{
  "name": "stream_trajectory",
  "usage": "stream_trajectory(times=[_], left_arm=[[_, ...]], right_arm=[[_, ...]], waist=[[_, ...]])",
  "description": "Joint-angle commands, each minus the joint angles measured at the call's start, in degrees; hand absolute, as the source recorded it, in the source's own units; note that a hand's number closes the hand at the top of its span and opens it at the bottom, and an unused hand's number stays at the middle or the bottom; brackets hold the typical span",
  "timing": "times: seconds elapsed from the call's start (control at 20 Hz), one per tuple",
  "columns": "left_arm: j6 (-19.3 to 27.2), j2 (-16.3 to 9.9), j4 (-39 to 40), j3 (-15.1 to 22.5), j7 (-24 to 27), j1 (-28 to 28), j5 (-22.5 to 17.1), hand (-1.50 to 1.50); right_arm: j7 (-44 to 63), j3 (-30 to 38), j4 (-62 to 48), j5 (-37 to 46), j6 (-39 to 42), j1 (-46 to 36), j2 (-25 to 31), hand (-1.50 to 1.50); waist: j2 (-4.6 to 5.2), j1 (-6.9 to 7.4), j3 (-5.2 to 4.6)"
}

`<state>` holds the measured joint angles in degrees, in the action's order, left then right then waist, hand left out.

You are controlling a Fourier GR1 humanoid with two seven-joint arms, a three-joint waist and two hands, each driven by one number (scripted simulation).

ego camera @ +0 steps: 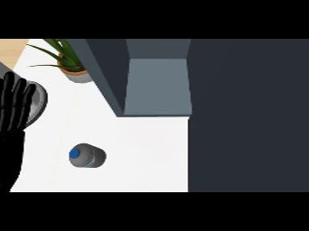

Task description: Pick up the bottled water, place it into the cabinet and close the cabinet

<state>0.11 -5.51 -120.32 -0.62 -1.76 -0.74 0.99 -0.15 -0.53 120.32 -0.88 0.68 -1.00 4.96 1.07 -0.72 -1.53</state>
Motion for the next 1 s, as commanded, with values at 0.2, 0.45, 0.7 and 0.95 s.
stream_trajectory(times=[0.2,0.45,0.7,0.95], left_arm=[[-21.5,-7.8,0.8,0.6,7.2,-2.2,-19.8,-1.50],[-31.8,-12.5,0.3,1.7,-0.5,-10.6,-37.0,-1.50],[-37.3,-20.8,-3.1,-6.2,-4.6,-15.8,-51.4,-1.50],[-38.6,-24.2,-1.8,-13.4,-8.0,-17.0,-58.6,-1.50]], right_arm=[[1.5,-2.3,5.4,2.5,0.0,6.7,0.0,-1.50],[6.6,-8.8,10.7,-2.9,5.0,10.7,0.3,-1.50],[11.2,-13.1,18.8,-0.3,3.8,14.7,0.1,-1.50],[13.5,-17.6,19.2,4.0,2.1,13.1,-2.0,-1.50]], waist=[[-1.39,-0.52,1.30],[-1.54,0.70,1.39],[-1.37,1.04,1.50],[-1.19,1.04,1.51]])
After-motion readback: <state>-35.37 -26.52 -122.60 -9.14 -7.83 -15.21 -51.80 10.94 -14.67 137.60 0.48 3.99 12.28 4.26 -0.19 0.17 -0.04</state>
